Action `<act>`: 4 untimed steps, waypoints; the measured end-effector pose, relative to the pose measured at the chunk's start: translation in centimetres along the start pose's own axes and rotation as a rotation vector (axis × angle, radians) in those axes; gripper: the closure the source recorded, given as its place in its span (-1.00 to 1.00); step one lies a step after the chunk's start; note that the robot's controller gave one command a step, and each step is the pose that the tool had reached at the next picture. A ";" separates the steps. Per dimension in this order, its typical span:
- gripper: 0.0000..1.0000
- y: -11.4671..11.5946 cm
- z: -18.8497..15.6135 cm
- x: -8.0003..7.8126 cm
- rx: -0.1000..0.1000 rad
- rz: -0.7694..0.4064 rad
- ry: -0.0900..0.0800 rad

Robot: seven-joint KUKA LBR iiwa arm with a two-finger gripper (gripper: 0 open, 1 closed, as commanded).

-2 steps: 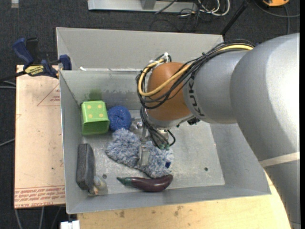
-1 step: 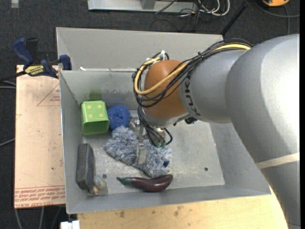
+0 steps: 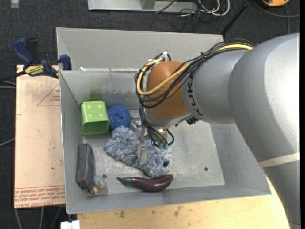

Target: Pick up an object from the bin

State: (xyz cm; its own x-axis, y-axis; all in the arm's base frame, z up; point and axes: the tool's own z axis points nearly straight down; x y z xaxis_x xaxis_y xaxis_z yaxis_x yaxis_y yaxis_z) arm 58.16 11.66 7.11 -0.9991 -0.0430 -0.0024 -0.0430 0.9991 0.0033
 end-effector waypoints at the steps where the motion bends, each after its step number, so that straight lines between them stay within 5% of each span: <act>1: -1.00 0.2 0.1 -0.2 0.001 0.008 0.003; 2: 1.00 0.3 -0.1 -0.1 -0.002 0.002 0.002; 4: 1.00 0.3 -0.6 0.1 -0.002 0.001 0.006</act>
Offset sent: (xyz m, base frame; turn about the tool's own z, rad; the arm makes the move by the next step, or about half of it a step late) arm 0.0000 0.0000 0.0000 0.0000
